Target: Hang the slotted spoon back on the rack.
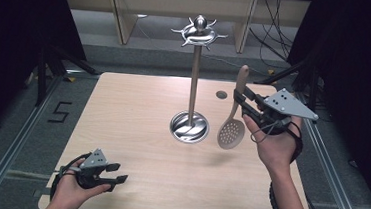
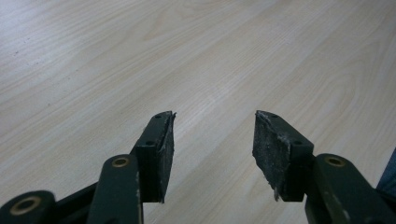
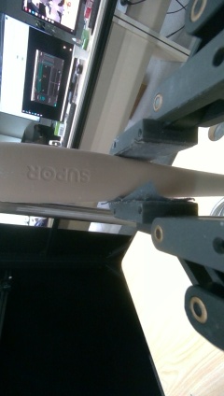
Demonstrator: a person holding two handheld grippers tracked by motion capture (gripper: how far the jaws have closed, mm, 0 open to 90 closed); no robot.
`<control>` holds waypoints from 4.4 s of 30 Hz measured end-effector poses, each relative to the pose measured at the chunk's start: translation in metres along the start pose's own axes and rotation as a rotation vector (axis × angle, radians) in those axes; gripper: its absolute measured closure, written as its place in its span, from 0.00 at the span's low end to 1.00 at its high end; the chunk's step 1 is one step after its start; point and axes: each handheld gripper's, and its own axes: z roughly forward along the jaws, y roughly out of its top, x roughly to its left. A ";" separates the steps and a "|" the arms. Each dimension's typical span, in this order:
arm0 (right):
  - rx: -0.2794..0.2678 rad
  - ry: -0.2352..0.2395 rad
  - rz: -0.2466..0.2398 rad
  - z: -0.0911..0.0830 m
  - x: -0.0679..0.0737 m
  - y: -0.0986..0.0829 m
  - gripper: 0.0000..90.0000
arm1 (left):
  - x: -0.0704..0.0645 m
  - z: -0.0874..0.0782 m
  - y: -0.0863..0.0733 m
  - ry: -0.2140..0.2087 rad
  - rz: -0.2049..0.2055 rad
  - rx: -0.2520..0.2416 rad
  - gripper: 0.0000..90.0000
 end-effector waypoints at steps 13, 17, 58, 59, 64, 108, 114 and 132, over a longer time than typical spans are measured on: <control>0.004 0.016 0.008 0.010 0.003 0.003 0.79 | 0.000 0.000 0.000 -0.006 0.001 -0.004 0.53; 0.004 0.014 -0.003 0.013 0.004 0.004 0.79 | 0.000 0.000 0.000 -0.010 0.000 -0.002 0.53; -0.004 0.012 0.020 0.033 0.018 0.016 0.79 | 0.000 -0.001 0.000 -0.008 0.001 -0.006 0.53; -0.005 0.014 0.022 0.033 0.018 0.016 0.79 | 0.000 -0.001 0.000 -0.008 -0.001 -0.006 0.53; -0.007 0.017 0.023 0.036 0.019 0.016 0.79 | 0.000 -0.001 0.000 -0.008 -0.001 -0.006 0.53; 0.007 0.018 0.042 0.057 0.028 0.021 0.79 | 0.000 -0.002 0.000 -0.010 0.003 -0.008 0.53; 0.016 0.017 0.037 0.060 0.029 0.021 0.79 | 0.000 -0.003 0.000 -0.010 0.003 -0.008 0.53; 0.024 0.020 0.029 0.067 0.031 0.024 0.79 | 0.000 -0.002 0.000 -0.011 0.002 -0.009 0.53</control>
